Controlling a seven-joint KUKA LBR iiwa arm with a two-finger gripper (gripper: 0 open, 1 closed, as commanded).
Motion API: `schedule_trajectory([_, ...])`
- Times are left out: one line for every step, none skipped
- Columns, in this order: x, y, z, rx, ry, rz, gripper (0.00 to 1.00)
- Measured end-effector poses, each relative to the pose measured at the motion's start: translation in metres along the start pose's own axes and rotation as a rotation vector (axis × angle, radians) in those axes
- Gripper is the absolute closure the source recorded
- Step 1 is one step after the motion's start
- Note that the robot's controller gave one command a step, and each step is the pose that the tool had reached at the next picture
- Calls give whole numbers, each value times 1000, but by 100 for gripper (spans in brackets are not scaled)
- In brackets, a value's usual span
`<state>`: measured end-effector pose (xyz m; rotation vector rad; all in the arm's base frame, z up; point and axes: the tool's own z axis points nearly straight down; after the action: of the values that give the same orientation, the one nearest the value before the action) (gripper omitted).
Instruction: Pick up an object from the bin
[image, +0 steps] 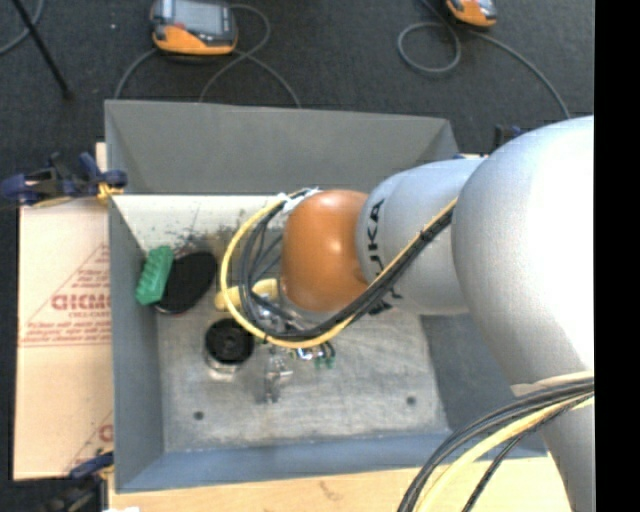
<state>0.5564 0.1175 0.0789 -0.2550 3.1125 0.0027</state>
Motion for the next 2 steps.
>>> schedule_trajectory([-15, 20, 5, 1, 11, -103, 0])
schedule_trajectory([-27, 40, 3, -2, 13, -129, 0])
